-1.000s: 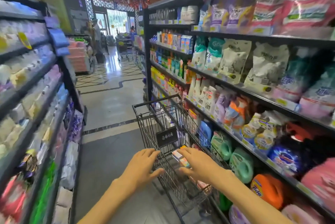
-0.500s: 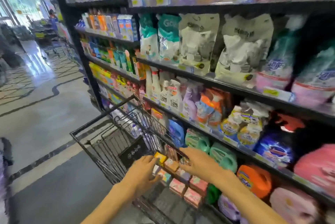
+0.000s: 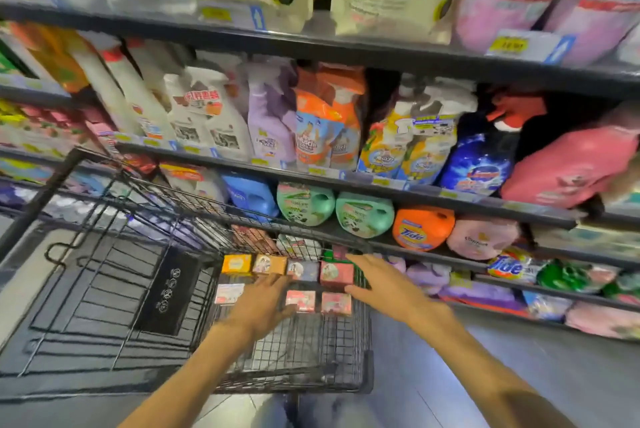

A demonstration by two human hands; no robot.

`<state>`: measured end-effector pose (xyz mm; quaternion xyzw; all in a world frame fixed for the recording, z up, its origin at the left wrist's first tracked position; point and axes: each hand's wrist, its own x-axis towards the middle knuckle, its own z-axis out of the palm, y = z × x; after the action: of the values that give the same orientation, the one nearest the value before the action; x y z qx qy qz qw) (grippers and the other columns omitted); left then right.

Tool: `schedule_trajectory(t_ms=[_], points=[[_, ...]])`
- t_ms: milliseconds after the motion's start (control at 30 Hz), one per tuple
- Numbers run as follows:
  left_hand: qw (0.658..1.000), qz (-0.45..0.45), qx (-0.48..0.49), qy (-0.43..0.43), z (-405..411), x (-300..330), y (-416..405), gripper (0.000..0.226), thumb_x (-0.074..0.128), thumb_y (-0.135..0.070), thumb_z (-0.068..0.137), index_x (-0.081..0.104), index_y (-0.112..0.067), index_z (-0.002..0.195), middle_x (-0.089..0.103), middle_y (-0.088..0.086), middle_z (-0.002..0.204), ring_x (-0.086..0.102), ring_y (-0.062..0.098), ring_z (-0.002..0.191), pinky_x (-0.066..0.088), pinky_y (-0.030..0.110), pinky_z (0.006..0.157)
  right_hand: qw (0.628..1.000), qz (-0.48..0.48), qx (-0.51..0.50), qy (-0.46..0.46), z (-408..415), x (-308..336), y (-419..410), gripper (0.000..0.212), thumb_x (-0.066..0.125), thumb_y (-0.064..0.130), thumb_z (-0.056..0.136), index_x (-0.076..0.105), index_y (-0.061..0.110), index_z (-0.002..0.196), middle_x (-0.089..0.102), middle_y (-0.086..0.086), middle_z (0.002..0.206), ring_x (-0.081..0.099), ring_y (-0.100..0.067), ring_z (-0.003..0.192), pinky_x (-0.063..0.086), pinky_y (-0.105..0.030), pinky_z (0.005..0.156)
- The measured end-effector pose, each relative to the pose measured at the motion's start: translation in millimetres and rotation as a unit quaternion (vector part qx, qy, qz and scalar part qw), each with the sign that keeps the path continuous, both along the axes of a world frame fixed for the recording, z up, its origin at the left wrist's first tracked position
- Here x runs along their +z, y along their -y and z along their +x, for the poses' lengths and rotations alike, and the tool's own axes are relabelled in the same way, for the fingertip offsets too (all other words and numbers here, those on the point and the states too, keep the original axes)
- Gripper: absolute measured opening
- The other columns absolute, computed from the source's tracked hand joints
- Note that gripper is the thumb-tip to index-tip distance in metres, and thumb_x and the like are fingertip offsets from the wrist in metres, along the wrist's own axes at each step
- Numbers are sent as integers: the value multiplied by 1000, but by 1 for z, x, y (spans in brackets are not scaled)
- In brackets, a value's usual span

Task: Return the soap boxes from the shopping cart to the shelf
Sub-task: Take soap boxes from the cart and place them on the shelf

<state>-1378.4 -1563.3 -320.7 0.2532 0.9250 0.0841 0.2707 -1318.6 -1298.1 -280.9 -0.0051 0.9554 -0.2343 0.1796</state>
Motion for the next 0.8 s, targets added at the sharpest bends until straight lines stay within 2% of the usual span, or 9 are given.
schedule_trajectory(t_ms=[67,167,233,367,433,500,567,667,800], points=[[1000,1,4,27,-7,-28,8,66,49,-51,100,29,-20,154,35,6,159,36,28,144,35,41,117,999,-15,-22,29,2,-27,6,63,58,47,94,36,27,149,47,-1,144,46,-23,132,41,-35,105],[998,-3,18,58,-15,-77,14,67,47,-51,101,23,-22,156,30,6,162,33,26,146,36,40,116,994,-39,-73,74,2,-69,13,68,53,53,95,27,31,153,34,0,157,31,-19,145,30,-34,117],[996,-7,29,82,-20,-108,16,66,48,-47,102,20,-24,157,25,4,164,29,25,149,34,42,117,989,-44,-101,97,0,-91,19,66,53,50,97,25,31,154,32,3,158,28,-18,146,28,-31,116],[993,-22,49,108,-41,-171,4,63,51,-37,102,24,-19,155,30,6,161,37,27,144,40,42,113,977,-90,-141,134,2,-120,28,58,55,38,99,29,33,151,38,15,141,39,-5,134,29,-7,103],[992,-22,52,115,-51,-204,-4,60,54,-32,101,28,-17,153,36,8,158,39,28,142,38,39,114,969,-116,-159,148,3,-134,31,58,57,34,99,31,33,151,37,15,141,40,-11,137,32,-17,109],[992,-27,48,115,-59,-235,-12,61,57,-27,99,31,-16,153,42,9,154,42,29,140,37,37,114,971,-95,-165,145,0,-147,33,56,55,40,98,35,30,150,42,7,145,42,-17,136,36,-27,109],[994,-44,32,91,-64,-263,-18,63,60,-21,96,33,-16,153,41,10,155,42,29,141,35,35,116,969,-76,-170,163,-4,-161,34,56,51,45,99,34,31,150,39,6,151,39,-16,138,34,-27,109],[995,-78,-3,61,-64,-294,-23,61,61,-11,93,39,-16,149,34,8,159,34,26,146,32,33,118,971,-72,-156,170,-4,-186,33,60,49,48,99,24,39,153,32,14,156,34,-9,142,32,-24,112],[996,-86,-11,33,-63,-315,-23,67,66,-5,86,38,-15,145,43,5,149,36,25,137,35,36,114,968,-83,-159,177,-2,-213,39,60,45,55,98,20,44,151,27,16,158,32,-7,143,31,-30,117]])
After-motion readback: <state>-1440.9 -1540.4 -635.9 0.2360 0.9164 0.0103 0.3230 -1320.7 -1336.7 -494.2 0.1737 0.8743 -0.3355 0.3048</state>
